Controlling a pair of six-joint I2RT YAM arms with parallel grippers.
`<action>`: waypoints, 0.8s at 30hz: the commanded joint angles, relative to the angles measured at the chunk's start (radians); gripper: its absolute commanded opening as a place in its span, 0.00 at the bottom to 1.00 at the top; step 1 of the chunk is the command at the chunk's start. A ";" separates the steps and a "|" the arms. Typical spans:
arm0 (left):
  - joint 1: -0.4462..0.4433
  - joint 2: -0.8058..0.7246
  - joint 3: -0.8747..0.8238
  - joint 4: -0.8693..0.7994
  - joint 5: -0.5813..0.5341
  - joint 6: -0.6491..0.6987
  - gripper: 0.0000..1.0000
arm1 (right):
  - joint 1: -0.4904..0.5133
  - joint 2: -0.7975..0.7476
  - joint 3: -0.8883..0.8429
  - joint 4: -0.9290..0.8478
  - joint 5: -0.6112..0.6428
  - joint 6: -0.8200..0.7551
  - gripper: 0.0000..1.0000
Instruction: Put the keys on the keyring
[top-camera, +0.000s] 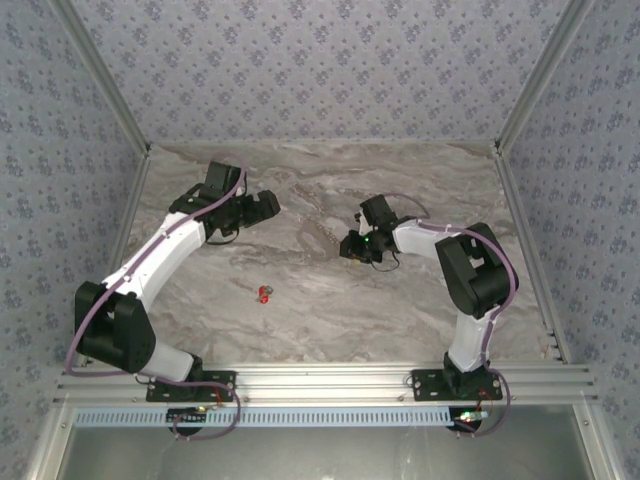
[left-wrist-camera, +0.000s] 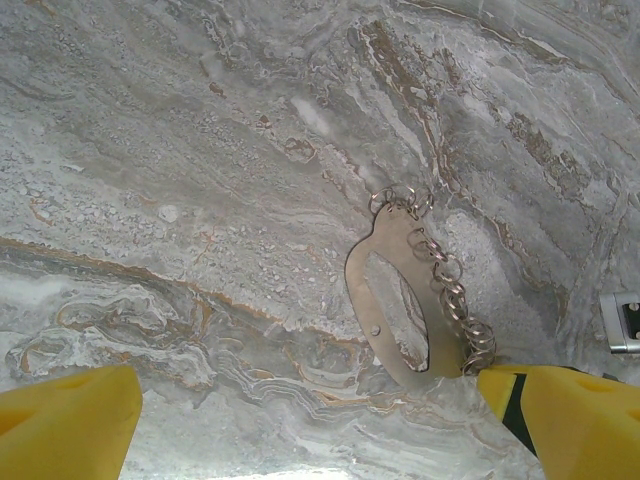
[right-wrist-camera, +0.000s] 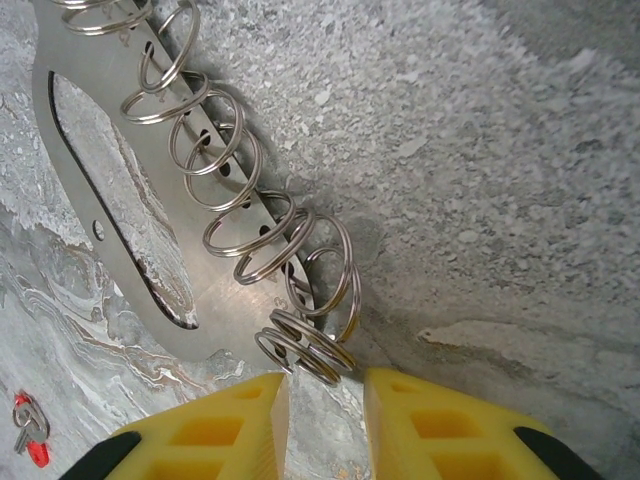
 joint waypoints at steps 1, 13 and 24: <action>-0.006 -0.025 -0.012 0.003 0.004 0.005 0.98 | 0.008 -0.005 0.012 -0.010 -0.016 0.016 0.29; -0.004 -0.024 -0.016 0.004 0.002 0.000 0.98 | 0.017 0.009 0.051 -0.033 -0.037 -0.005 0.28; -0.005 -0.018 -0.017 0.012 0.000 -0.007 0.98 | 0.022 -0.003 0.026 -0.030 -0.053 -0.004 0.27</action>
